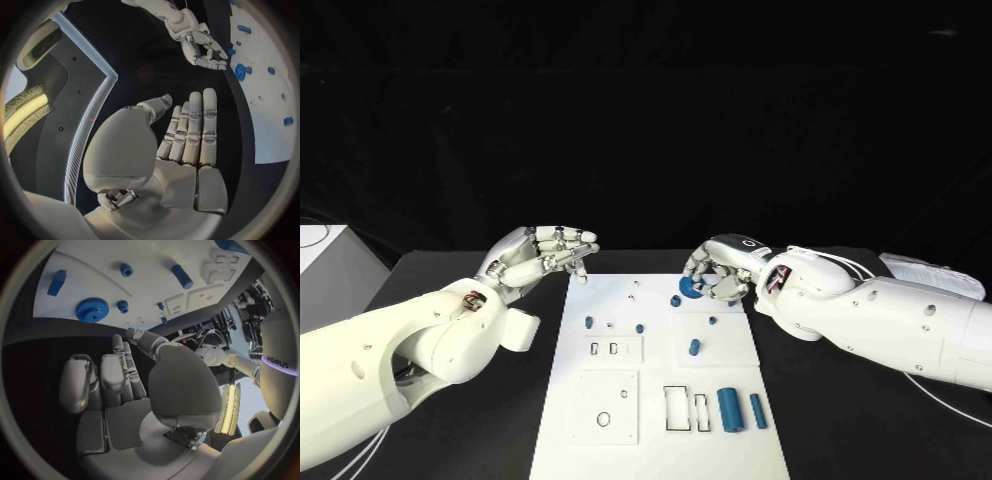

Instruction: Assemble the parts on the task board

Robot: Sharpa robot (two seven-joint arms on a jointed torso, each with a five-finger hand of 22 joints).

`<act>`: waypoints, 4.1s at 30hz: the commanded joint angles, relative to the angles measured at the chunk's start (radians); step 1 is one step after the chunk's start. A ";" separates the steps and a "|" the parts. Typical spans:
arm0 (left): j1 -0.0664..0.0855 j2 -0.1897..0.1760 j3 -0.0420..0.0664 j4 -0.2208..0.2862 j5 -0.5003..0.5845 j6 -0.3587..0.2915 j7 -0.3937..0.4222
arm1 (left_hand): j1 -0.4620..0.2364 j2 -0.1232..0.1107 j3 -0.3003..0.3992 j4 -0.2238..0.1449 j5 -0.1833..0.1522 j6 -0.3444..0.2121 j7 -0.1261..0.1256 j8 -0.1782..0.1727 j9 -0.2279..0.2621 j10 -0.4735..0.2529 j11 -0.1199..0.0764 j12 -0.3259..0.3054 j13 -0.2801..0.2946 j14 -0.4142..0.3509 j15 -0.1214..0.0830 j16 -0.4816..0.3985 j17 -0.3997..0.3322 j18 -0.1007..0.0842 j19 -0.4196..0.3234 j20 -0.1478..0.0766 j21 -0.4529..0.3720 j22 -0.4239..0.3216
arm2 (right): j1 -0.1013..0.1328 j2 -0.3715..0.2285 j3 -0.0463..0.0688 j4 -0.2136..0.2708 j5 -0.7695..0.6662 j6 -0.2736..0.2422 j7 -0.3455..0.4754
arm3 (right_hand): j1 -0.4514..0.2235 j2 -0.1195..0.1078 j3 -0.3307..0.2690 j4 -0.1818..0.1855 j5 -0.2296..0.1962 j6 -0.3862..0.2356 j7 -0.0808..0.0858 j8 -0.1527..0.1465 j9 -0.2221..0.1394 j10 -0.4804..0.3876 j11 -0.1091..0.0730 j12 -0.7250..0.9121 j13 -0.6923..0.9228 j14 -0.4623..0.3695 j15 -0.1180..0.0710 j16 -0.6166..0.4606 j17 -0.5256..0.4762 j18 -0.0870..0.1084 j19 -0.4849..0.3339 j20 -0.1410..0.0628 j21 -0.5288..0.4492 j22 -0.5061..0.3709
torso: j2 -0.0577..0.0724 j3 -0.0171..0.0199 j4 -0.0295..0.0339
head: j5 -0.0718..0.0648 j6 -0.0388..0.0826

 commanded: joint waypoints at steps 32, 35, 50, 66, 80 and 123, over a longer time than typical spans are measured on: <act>-0.003 -0.009 0.039 0.039 0.035 0.013 -0.009 | -0.016 0.003 0.024 -0.001 0.002 -0.008 0.012 -0.011 0.001 -0.014 0.006 -0.004 0.000 -0.020 0.000 0.034 0.019 0.014 -0.005 0.004 0.023 0.009 | -0.009 0.080 -0.004 -0.036 -0.244 0.101 -0.167 | -0.031 -0.030 -0.032 0.052 -0.021 -0.011 -0.011 0.000 0.029 -0.014 -0.008 0.005 0.028 0.035 -0.002 0.102 0.091 -0.017 0.016 -0.001 0.045 0.063 | 0.070 -0.0182 0.0266 | -0.025 -0.001; -0.003 -0.010 0.040 0.040 0.035 0.014 -0.010 | -0.015 0.004 0.027 -0.002 0.002 -0.009 0.012 -0.011 0.002 -0.015 0.007 -0.004 0.000 -0.022 0.000 0.034 0.019 0.014 -0.006 0.004 0.025 0.009 | -0.009 0.082 -0.004 -0.038 -0.244 0.108 -0.170 | -0.030 -0.028 -0.033 0.055 -0.020 -0.006 -0.012 0.004 0.033 -0.005 -0.010 0.008 0.034 0.034 -0.004 0.106 0.094 -0.018 0.017 -0.002 0.049 0.069 | 0.073 -0.0184 0.0262 | -0.027 0.000; -0.003 -0.012 0.042 0.039 0.035 0.018 -0.022 | -0.022 0.003 0.028 0.002 0.000 -0.012 0.015 -0.014 0.002 -0.019 0.009 -0.004 0.000 -0.025 0.003 0.037 0.020 0.014 -0.010 0.006 0.027 0.010 | -0.010 0.084 -0.005 -0.025 -0.244 0.081 -0.172 | -0.016 -0.009 -0.027 0.067 -0.017 0.031 -0.018 0.028 0.057 0.025 -0.019 0.014 0.066 0.033 -0.010 0.122 0.104 -0.020 0.019 -0.007 0.061 0.088 | 0.089 -0.0187 0.0279 | -0.028 0.008; -0.003 -0.012 0.042 0.036 0.032 0.023 -0.043 | -0.017 0.003 0.039 -0.006 -0.002 -0.023 0.022 -0.021 0.002 -0.034 0.015 -0.004 0.000 -0.033 0.007 0.040 0.018 0.014 -0.019 0.009 0.039 0.014 | -0.012 0.082 -0.001 0.010 -0.180 -0.033 -0.261 | 0.003 0.012 -0.016 0.066 -0.010 0.067 -0.035 0.058 0.095 0.053 -0.034 0.023 0.108 0.030 -0.022 0.131 0.104 -0.021 0.019 -0.018 0.065 0.098 | 0.098 -0.0196 0.0276 | -0.027 0.029; -0.003 -0.012 0.043 0.036 0.031 0.024 -0.053 | -0.017 0.003 0.040 -0.008 -0.001 -0.027 0.024 -0.023 0.002 -0.039 0.016 -0.004 0.000 -0.035 0.008 0.041 0.017 0.014 -0.022 0.010 0.042 0.015 | -0.012 0.162 0.005 -0.027 -0.193 -0.115 -0.358 | -0.001 0.008 -0.018 0.068 -0.008 0.066 -0.035 0.059 0.101 0.051 -0.034 0.022 0.114 0.029 -0.023 0.129 0.100 -0.021 0.019 -0.019 0.067 0.101 | 0.106 -0.0210 0.0291 | -0.031 0.039; -0.003 -0.017 0.045 0.036 0.015 0.031 -0.061 | -0.016 0.003 0.040 -0.009 -0.002 -0.030 0.025 -0.024 0.002 -0.043 0.017 -0.004 0.000 -0.036 0.009 0.041 0.016 0.014 -0.023 0.011 0.043 0.015 | -0.008 0.224 0.018 -0.043 -0.207 -0.161 -0.381 | 0.000 0.008 -0.017 0.068 -0.011 0.065 -0.033 0.059 0.105 0.050 -0.033 0.022 0.117 0.030 -0.023 0.134 0.109 -0.022 0.020 -0.019 0.069 0.106 | 0.118 -0.0207 0.0282 | -0.020 0.039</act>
